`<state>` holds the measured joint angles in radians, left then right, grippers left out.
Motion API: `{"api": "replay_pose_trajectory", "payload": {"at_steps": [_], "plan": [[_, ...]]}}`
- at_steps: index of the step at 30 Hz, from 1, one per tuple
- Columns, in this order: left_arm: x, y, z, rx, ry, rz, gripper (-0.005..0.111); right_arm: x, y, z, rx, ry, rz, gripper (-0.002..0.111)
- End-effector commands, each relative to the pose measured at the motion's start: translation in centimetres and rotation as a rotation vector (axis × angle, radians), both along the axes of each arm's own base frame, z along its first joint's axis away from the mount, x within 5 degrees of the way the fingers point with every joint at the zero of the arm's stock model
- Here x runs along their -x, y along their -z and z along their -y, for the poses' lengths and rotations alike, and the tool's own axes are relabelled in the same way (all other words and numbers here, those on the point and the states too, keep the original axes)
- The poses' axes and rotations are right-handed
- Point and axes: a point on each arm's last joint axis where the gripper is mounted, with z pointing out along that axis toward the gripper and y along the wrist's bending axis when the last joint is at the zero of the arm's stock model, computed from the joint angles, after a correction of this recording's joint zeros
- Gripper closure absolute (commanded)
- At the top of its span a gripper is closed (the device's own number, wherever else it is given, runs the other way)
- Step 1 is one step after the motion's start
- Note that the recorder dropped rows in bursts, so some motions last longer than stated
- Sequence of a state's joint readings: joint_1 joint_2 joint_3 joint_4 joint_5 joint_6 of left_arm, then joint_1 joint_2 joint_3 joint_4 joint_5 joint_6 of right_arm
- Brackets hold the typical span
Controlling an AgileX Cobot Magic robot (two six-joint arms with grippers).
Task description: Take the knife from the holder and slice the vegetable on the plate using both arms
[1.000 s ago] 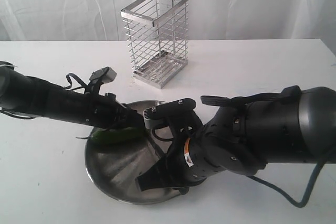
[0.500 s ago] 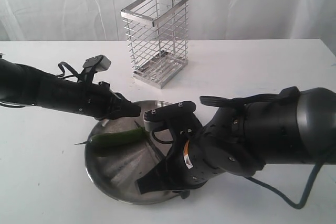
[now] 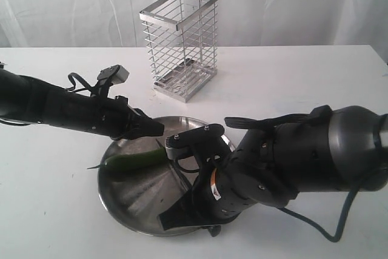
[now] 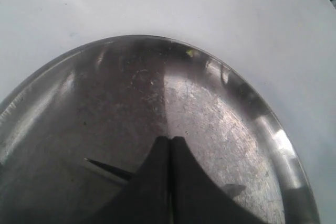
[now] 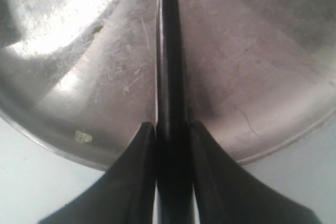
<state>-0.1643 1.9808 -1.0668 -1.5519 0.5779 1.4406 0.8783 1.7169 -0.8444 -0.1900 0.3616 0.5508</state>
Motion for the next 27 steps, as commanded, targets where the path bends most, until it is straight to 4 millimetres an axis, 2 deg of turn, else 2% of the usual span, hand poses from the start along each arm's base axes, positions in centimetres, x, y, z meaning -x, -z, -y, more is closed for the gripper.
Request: {"api": "replay_pose_trajectory", "payload": {"at_steps": [1, 7, 15, 18, 22, 27], "plan": [[0.2, 0.0, 0.1, 0.021, 0.002, -0.004, 0.107, -0.1, -0.1, 0.0, -0.003, -0.004, 0.004, 0.108], [0.1, 0.9, 0.0, 0.007, 0.004, -0.015, 0.107, -0.1, -0.1, 0.0, -0.006, -0.001, 0.003, 0.108], [0.0, 4.8, 0.9, -0.088, -0.02, -0.063, 0.107, -0.1, -0.1, -0.1, -0.011, 0.0, 0.004, 0.108], [-0.1, 5.7, 0.8, -0.127, -0.048, -0.082, 0.107, -0.1, 0.0, 0.0, 0.001, 0.002, -0.003, 0.108], [-0.2, 5.1, 0.7, -0.123, -0.052, -0.067, 0.107, 0.2, 0.2, 0.5, 0.052, 0.002, -0.032, 0.108], [-0.3, 2.4, 0.7, -0.109, -0.053, 0.002, 0.107, 0.3, 0.3, 0.9, 0.108, -0.007, -0.047, 0.108]]}}
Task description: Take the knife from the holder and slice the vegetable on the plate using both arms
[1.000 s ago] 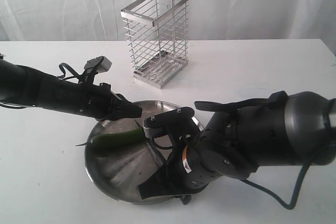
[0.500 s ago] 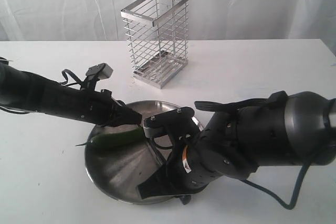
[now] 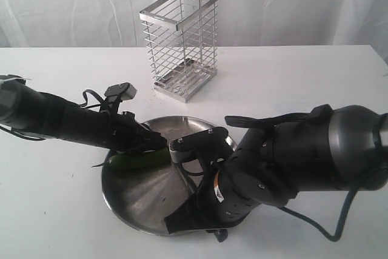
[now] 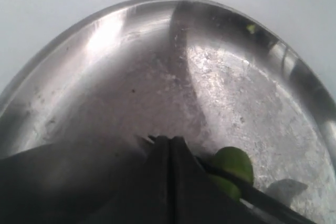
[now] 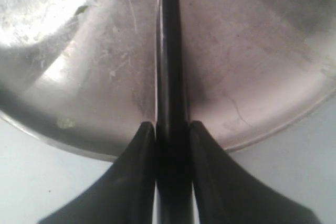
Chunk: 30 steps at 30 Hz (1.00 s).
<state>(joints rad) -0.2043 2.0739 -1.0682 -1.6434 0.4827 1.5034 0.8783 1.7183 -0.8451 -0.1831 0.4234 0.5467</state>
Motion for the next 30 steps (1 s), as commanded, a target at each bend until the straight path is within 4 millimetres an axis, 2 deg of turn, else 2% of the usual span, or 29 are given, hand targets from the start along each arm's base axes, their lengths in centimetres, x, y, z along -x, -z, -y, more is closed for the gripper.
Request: {"api": "replay_pose_trajectory", "payload": {"at_steps": [1, 5, 9, 13, 19, 26, 30], "plan": [[0.1, -1.9, -0.2, -0.047, 0.008, 0.068, 0.107, 0.0, 0.1, 0.5, 0.06, -0.019, -0.008, 0.108], [0.4, -4.6, -0.2, -0.032, 0.014, 0.133, 0.107, -0.3, -0.5, 0.4, 0.056, -0.022, 0.027, 0.108], [1.0, -6.4, -0.3, -0.061, 0.055, 0.157, 0.107, -0.9, -1.9, 0.1, 0.023, 0.002, 0.079, 0.108], [1.8, -7.2, -0.5, -0.097, 0.08, 0.119, 0.107, -0.8, -3.2, 0.0, -0.025, 0.008, 0.103, 0.108], [2.4, -7.4, -0.3, -0.089, 0.129, 0.075, 0.107, -0.8, -4.6, 0.5, -0.052, 0.045, 0.145, 0.108], [2.7, -7.7, -0.3, -0.091, 0.151, 0.068, 0.107, 0.7, -4.6, -0.6, -0.081, 0.03, 0.105, 0.108], [2.9, -8.9, -0.5, -0.099, 0.135, 0.099, 0.107, 1.2, -4.4, -0.7, -0.067, 0.027, 0.087, 0.108]]}}
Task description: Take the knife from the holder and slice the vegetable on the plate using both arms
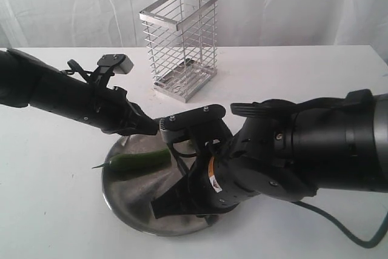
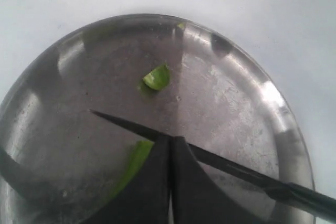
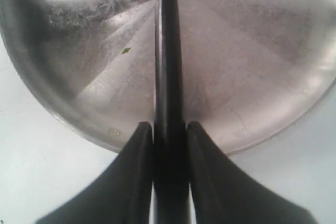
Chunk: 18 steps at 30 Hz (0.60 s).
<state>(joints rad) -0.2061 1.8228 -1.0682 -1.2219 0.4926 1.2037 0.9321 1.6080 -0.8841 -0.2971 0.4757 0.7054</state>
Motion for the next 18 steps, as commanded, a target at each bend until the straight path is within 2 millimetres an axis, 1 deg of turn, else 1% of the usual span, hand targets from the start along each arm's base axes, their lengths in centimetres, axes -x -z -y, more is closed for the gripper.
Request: {"api": "replay_pose_trajectory", "payload": {"at_steps": [1, 4, 11, 15, 18], "plan": [[0.6, -1.3, 0.0, 0.017, 0.001, 0.016, 0.107, 0.4, -0.2, 0.1, 0.01, 0.003, -0.01, 0.108], [0.7, -1.7, 0.0, 0.019, 0.001, 0.026, 0.107, 0.6, -0.1, 0.0, 0.001, 0.019, -0.032, 0.108], [0.7, -1.7, 0.1, 0.022, 0.003, 0.023, 0.107, 0.8, 0.0, 0.0, -0.001, 0.028, -0.057, 0.108], [0.7, -1.7, 0.1, 0.022, 0.003, 0.023, 0.107, 0.8, 1.3, -0.5, 0.018, 0.003, -0.097, 0.108], [0.7, -1.7, 0.1, 0.024, 0.005, 0.022, 0.107, 0.6, 1.6, -0.7, 0.009, -0.006, -0.086, 0.108]]}}
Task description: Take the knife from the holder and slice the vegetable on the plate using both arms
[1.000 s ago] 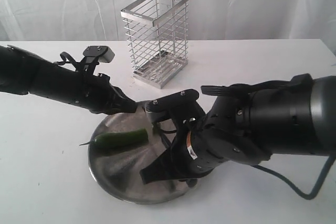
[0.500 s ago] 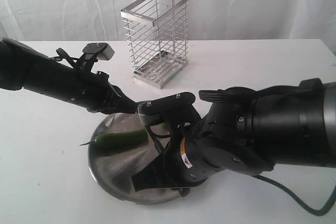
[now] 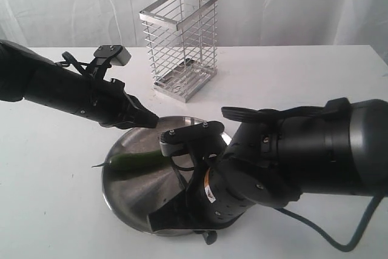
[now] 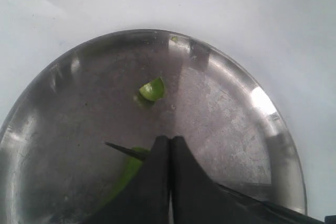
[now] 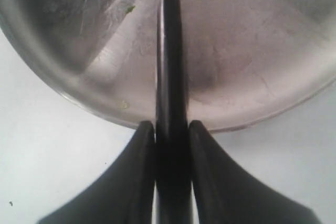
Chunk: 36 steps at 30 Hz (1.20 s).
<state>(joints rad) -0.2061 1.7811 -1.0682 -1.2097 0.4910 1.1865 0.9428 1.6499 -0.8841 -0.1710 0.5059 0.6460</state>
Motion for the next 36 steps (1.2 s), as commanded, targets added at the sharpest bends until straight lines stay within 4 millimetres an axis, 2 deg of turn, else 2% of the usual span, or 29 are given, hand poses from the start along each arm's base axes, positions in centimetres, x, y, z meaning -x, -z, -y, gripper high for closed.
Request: {"api": "replay_pose_trajectory", "payload": {"at_steps": [1, 31, 36], "plan": [[0.38, -0.23, 0.16, 0.019, 0.008, -0.011, 0.107, -0.06, 0.09, -0.28, -0.014, -0.024, 0.017, 0.108], [0.57, -0.28, 0.35, 0.032, 0.026, -0.022, 0.107, -0.37, -0.07, -0.43, -0.034, -0.014, 0.053, 0.108], [0.63, -0.3, 0.39, 0.035, 0.032, -0.024, 0.107, -0.47, -0.08, -0.34, -0.045, 0.045, 0.047, 0.108]]}}
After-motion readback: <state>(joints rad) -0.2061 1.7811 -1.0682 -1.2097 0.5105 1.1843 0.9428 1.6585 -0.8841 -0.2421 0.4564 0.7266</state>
